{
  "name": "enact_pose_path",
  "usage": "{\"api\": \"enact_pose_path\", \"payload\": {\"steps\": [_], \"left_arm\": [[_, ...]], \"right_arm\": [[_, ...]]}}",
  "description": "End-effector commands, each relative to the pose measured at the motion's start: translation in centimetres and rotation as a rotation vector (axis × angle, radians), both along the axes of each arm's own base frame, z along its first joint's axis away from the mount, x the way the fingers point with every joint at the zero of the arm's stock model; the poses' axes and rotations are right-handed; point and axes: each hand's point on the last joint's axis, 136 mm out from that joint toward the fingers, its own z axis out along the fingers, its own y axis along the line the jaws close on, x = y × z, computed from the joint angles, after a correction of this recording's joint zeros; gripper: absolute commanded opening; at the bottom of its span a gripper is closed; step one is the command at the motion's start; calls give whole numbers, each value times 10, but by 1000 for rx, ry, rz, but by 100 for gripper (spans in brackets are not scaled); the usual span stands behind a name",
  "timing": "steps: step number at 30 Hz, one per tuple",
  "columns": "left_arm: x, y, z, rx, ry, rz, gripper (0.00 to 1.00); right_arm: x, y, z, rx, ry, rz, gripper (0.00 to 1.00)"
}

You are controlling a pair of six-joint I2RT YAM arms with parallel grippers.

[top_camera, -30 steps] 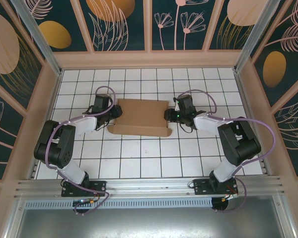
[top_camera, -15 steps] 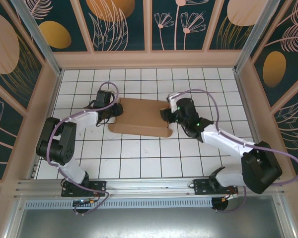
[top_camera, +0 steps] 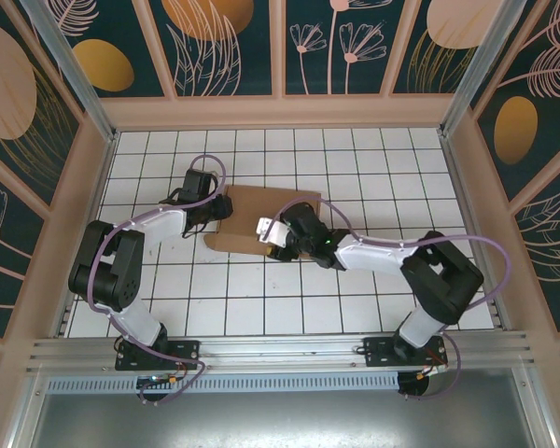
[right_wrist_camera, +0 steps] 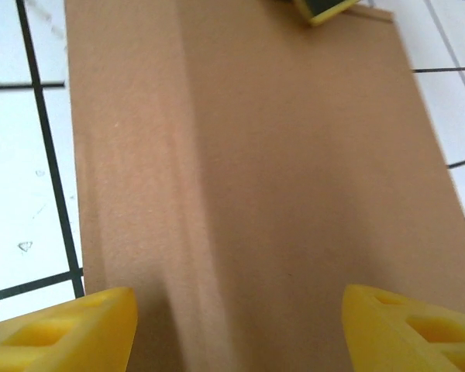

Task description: Fold the paper box

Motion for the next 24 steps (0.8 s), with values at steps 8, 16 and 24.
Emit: {"api": "enact_pose_path", "payload": {"steps": [8, 16, 24], "left_arm": [[-15, -9, -11, 2, 72, -65, 26], [-14, -11, 1, -12, 53, -65, 31], [-4, -1, 34, -12, -31, -1, 54]], "right_arm": [[47, -5, -31, -261, -273, -90, 42], [36, 3, -13, -138, -265, -82, 44], [16, -20, 89, 483, 75, -167, 61]]}}
